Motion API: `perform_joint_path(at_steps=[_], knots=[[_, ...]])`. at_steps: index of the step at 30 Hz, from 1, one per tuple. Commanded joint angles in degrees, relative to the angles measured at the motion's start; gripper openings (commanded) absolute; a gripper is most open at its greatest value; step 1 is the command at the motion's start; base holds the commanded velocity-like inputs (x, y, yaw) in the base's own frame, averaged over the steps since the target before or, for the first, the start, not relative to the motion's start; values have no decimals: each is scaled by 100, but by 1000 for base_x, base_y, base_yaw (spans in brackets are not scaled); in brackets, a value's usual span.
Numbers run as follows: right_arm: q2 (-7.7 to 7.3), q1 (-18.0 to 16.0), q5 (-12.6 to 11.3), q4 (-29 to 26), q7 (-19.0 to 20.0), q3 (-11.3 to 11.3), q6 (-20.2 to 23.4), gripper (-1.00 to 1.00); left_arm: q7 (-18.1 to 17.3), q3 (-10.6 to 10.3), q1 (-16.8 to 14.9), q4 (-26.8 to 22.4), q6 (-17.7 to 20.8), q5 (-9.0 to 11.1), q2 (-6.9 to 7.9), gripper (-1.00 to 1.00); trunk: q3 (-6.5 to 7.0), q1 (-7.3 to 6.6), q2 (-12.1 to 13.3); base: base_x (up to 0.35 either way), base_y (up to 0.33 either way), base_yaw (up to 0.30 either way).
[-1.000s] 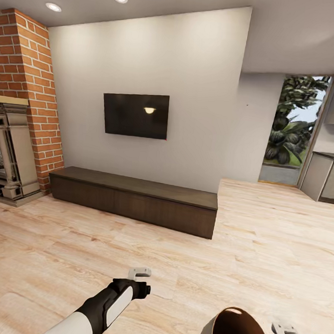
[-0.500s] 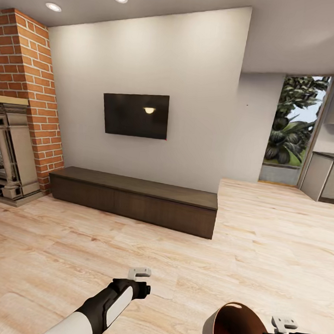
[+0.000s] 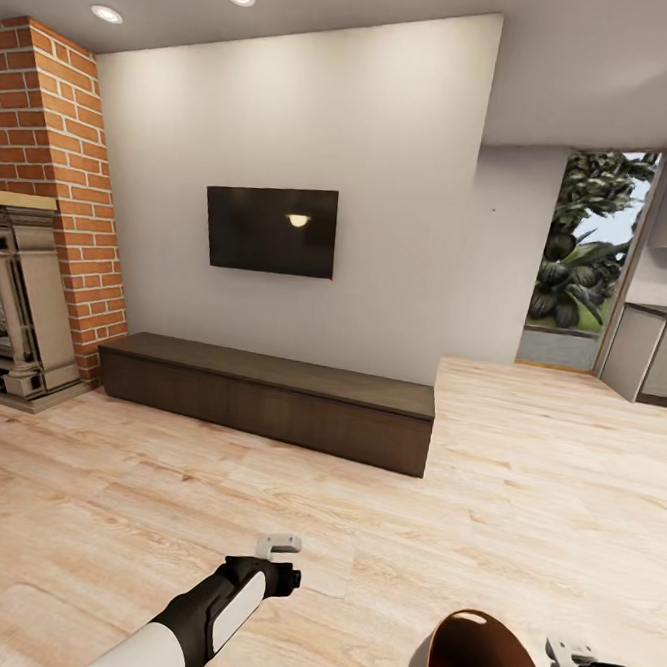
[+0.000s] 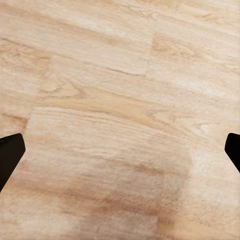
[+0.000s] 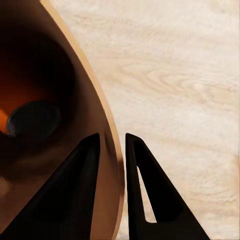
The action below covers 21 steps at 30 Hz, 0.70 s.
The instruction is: Put the three can of soda from the living room inside the tash can in the kitchen.
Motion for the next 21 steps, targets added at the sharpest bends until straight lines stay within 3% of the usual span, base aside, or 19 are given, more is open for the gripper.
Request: perform_joint_path(at_steps=[1,9,21], knots=[[-5,-4,-71,-23,11,-58,174,-100,-1,-1,0,1,-1,0,-3,100,1,0,0,0,0,0],[-49,-71,-61,-41,-20,-84,518,-100,-1,-1,2,1,6,0,0,100,1,0,0,0,0,0],[-113,-631,-52,-60,-114,-86,1187,-100,-1,-1,0,1,8,0,1,100,1,0,0,0,0,0]])
